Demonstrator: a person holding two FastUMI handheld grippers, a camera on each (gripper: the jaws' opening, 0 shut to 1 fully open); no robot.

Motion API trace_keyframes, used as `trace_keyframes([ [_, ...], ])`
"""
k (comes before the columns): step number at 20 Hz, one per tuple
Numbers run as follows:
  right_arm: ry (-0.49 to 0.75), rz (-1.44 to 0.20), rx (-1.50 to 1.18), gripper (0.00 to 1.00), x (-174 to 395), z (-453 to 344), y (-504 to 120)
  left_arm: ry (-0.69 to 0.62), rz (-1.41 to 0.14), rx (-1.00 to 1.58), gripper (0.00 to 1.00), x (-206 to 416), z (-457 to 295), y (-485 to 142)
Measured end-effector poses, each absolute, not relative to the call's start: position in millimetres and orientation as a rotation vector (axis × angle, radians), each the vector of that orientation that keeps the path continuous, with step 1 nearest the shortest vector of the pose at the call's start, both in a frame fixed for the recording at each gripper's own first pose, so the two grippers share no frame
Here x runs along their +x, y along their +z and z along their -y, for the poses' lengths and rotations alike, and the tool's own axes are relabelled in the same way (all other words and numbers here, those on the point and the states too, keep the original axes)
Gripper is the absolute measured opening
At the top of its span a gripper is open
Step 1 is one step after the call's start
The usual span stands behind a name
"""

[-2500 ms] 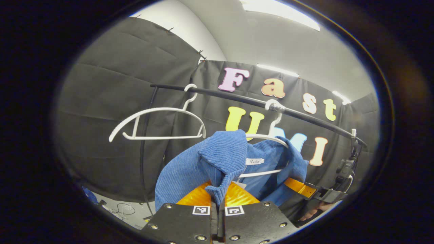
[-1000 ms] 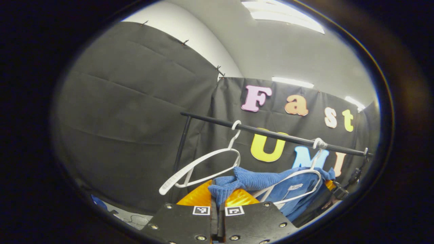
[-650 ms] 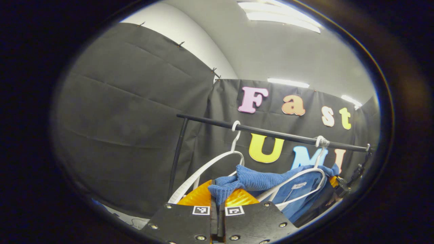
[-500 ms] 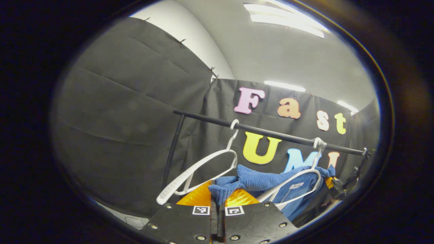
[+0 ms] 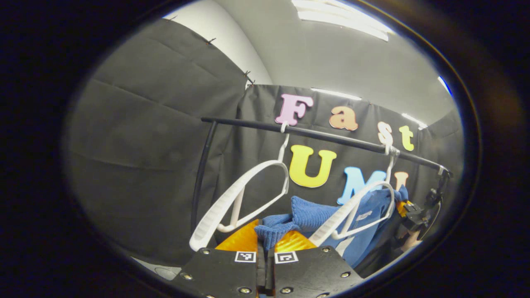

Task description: Grasp the clothes on the hanger with both hands and then place them into the laundry hamper below.

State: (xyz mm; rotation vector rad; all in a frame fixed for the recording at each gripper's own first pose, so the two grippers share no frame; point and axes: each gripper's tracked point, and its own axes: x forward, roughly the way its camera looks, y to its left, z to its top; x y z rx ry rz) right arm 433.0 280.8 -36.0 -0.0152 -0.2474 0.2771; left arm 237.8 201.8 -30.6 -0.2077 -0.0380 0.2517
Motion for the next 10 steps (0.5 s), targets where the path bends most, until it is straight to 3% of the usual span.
trace_keyframes([
  [10,0.252,0.117,-0.051,0.0,440.7,-265.7,-95.2,0.287,-0.086,-0.322,0.02,235.3,-167.4,-98.9],
])
